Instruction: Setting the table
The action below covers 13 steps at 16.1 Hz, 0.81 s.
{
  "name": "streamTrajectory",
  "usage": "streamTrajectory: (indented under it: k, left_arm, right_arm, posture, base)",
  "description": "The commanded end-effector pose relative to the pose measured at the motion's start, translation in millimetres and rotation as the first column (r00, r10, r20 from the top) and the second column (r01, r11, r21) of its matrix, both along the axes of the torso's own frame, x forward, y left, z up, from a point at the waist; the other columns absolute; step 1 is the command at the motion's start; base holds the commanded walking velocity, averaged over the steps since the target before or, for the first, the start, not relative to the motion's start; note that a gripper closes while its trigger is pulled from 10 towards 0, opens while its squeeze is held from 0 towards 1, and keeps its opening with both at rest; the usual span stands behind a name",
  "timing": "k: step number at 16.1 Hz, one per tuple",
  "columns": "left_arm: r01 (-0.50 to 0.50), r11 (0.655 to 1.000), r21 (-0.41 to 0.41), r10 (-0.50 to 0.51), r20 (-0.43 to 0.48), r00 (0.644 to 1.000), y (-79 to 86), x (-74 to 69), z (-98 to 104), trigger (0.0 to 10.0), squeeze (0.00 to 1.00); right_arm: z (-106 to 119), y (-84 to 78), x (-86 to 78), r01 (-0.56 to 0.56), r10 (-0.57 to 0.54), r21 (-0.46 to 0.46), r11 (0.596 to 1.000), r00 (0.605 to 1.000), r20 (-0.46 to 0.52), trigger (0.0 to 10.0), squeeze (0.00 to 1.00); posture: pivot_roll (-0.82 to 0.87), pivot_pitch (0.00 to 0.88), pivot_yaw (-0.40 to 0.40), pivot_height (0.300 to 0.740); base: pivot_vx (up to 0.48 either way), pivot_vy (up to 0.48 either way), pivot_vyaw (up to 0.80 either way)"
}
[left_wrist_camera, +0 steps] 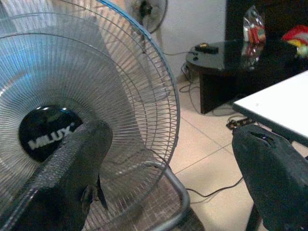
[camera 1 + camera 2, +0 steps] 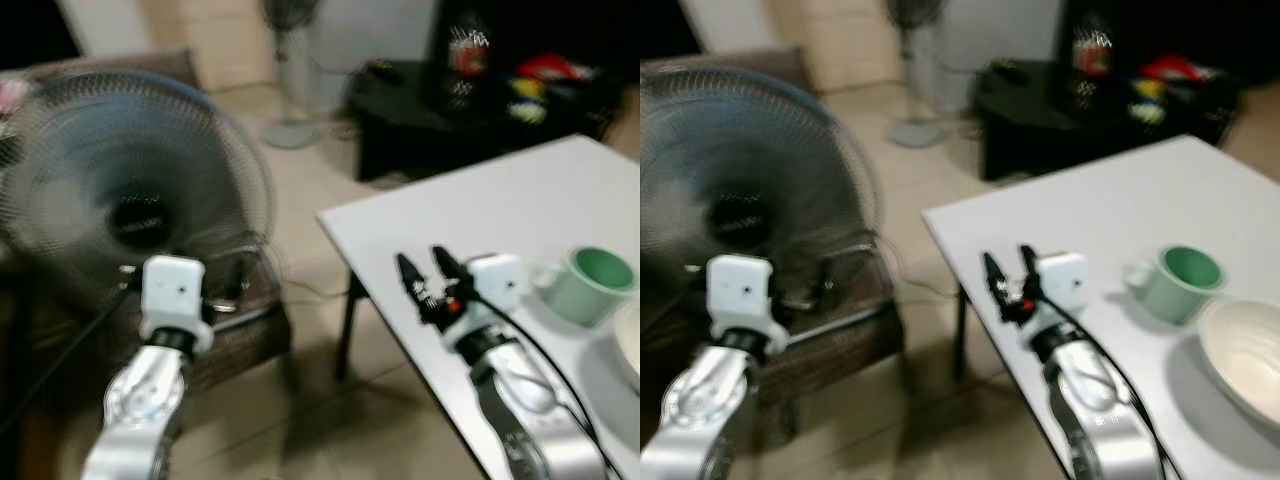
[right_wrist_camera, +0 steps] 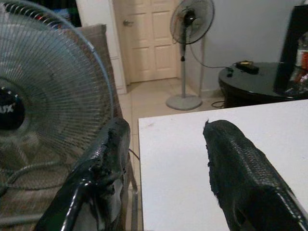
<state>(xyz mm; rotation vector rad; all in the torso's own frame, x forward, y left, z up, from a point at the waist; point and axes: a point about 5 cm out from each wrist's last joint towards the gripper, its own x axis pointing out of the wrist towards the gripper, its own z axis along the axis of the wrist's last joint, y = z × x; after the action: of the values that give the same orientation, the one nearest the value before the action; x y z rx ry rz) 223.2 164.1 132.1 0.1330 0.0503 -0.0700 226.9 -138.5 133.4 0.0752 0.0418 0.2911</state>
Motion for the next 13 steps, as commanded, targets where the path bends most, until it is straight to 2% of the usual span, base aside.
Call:
streamTrajectory:
  k: [1, 10, 13]
  left_arm:
    - [-0.023, 1.000, 0.019, 0.023, 0.015, 1.000, 4.2, 1.0, 2.5, 10.0, 0.00]
    - [-0.009, 1.000, 0.012, 0.009, 0.039, 0.999, -0.8, 5.6, 8.1, 10.0, 0.00]
    - [-0.014, 1.000, 0.018, 0.013, 0.047, 0.999, 0.4, 6.9, 9.8, 10.0, 0.00]
  right_arm:
    - [-3.3, -0.6, -0.2, 0.015, -0.015, 0.006, 1.000, 1.000, -0.011, 10.0, 0.00]
    - [-9.7, 0.2, 4.2, 0.005, -0.005, -0.007, 1.000, 0.999, -0.046, 10.0, 0.00]
    - [-9.4, 1.1, 5.6, -0.001, 0.001, -0.004, 1.000, 0.999, -0.049, 10.0, 0.00]
  posture:
    - [0.03, 0.000, 0.051, 0.740]
    - [0.03, 0.000, 0.046, 0.740]
    - [0.04, 0.000, 0.042, 0.740]
  base:
    - [0.000, 0.000, 0.80]
    - [0.000, 0.000, 0.80]
    - [0.000, 0.259, 0.80]
